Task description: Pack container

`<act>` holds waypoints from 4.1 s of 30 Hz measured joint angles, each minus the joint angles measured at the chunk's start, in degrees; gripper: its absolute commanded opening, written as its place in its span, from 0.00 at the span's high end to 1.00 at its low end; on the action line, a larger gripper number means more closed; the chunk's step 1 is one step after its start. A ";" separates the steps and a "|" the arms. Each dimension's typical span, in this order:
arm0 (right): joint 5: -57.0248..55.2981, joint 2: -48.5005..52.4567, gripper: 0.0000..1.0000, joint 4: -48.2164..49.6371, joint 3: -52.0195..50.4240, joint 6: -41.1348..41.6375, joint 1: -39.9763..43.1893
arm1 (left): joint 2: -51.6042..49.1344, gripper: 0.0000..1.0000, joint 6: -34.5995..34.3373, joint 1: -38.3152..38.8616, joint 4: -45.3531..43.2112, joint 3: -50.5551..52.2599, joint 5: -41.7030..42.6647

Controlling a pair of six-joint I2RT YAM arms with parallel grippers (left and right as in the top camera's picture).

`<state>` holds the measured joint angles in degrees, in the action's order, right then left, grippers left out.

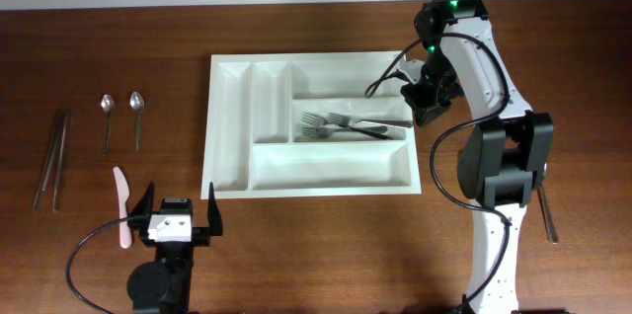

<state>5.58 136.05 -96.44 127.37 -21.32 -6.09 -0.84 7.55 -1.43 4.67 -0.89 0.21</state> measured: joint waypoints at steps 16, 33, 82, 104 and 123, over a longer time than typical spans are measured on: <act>1.01 0.00 0.96 4.48 -4.28 -0.17 0.00 | 0.00 0.01 -0.02 0.00 0.00 -0.02 0.00; 0.70 0.96 0.96 5.88 -4.28 -0.20 0.11 | 0.00 0.01 -0.02 0.00 0.00 -0.02 0.00; 2.05 1.07 0.96 6.23 -4.28 -0.11 -0.31 | 0.00 0.01 0.00 0.00 0.00 -0.02 0.00; 0.90 1.07 0.96 7.30 -4.28 0.37 -1.36 | 0.00 0.01 -0.02 0.00 0.00 -0.02 0.00; -0.59 1.07 0.96 10.19 -4.28 3.06 1.33 | 0.00 0.01 -0.02 0.00 0.00 0.00 0.00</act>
<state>4.99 137.12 -86.26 123.09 -18.26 -4.75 -0.84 7.53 -1.43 4.67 -0.89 0.21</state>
